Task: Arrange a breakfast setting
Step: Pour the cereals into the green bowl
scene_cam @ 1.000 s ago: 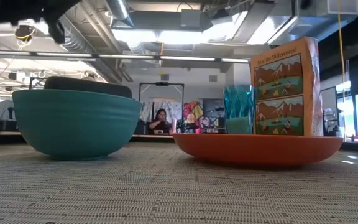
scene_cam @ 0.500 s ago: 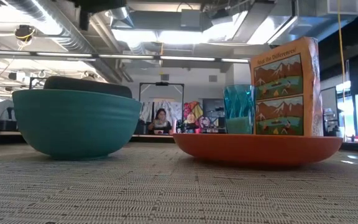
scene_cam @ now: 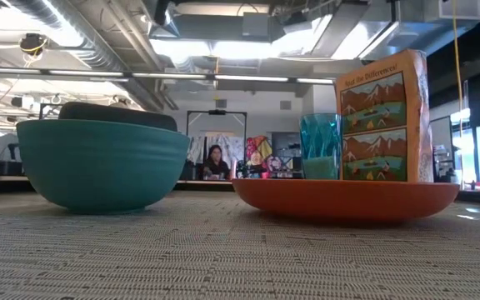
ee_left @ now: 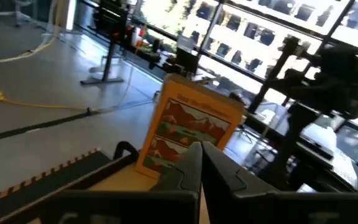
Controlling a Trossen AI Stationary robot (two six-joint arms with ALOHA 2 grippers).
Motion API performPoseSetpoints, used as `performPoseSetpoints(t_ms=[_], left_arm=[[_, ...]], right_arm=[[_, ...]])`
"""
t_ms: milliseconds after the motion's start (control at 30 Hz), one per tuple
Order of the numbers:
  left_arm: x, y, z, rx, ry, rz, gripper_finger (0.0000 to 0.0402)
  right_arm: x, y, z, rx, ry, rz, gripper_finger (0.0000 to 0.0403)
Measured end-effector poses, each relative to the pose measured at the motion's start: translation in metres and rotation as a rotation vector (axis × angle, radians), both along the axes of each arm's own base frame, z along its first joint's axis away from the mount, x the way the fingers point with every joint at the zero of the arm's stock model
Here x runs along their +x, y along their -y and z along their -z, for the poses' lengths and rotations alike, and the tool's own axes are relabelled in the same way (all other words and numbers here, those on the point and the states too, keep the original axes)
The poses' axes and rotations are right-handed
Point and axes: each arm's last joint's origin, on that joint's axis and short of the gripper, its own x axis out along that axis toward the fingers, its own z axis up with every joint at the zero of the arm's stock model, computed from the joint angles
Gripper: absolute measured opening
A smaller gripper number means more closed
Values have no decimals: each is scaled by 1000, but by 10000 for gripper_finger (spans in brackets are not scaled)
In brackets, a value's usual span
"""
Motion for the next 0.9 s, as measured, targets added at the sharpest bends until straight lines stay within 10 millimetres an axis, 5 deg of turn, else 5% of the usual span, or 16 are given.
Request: performPoseSetpoints(t_ms=[200,400,633,900], left_arm=[[19,-14,3,-63,-59,48,12],[40,-18,24,-103,-158,92,86],[44,-22,29,-19,-246,99,160],[34,-46,26,-49,-221,184,165]], right_arm=[[-1,1,3,-12,-38,20,235],[7,0,13,13,-137,-5,232],[26,22,29,106,-276,85,231],[29,61,-10,145,-231,233,231]])
